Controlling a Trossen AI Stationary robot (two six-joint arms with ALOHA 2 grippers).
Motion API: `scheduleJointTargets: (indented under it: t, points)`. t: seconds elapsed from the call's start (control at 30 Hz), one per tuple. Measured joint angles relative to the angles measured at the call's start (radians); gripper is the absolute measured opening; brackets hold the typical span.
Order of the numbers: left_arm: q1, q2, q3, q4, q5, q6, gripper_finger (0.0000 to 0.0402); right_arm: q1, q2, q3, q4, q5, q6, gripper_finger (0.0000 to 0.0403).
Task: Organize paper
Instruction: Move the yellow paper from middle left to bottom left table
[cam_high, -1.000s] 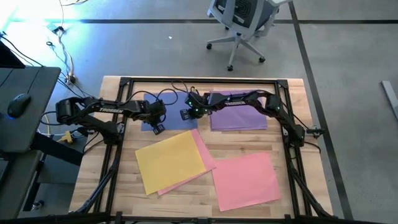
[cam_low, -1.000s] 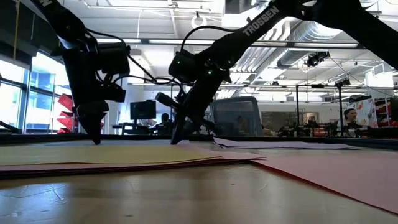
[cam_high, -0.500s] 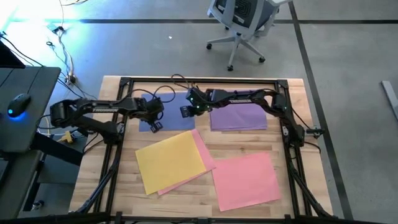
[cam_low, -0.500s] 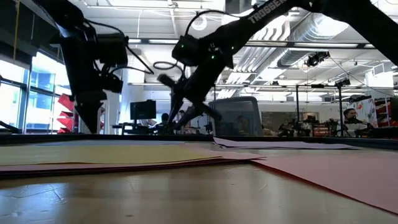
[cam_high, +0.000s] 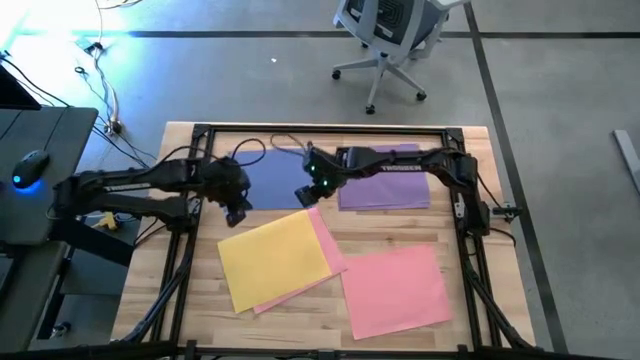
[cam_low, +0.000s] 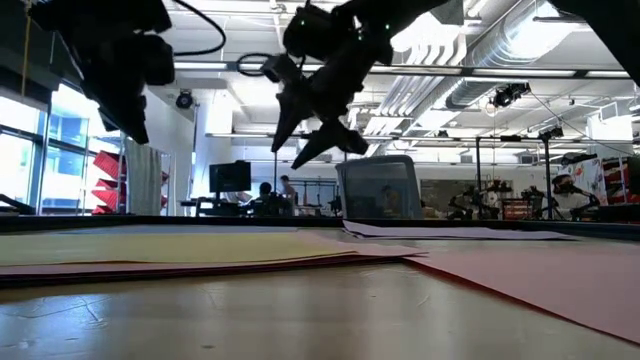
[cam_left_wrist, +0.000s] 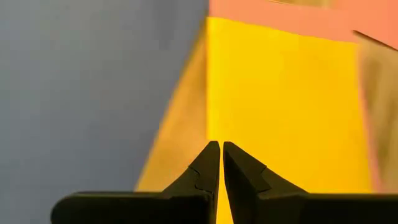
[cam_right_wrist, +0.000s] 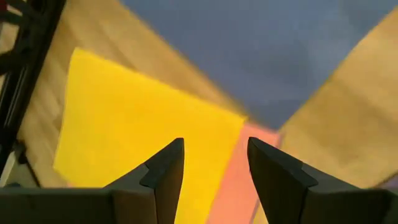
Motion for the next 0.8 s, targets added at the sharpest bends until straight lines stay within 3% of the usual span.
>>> scheduleJointTargets:
  t: [0.33,0.6,0.8]
  points:
    - [-0.203,-0.049,-0.111,0.023,-0.004,-0.187,0.0,0.168,0.008,0.0,-0.013,0.067,0.267,0.0167]
    - [-0.444,-0.062,-0.182,0.257,-0.014,-0.297,0.0,0.237,0.027,0.0,-0.138,0.066,0.387,0.0236]
    - [-0.556,-0.034,-0.181,0.343,-0.151,-0.364,0.0,0.253,0.038,0.0,-0.142,0.115,0.411,0.0262]
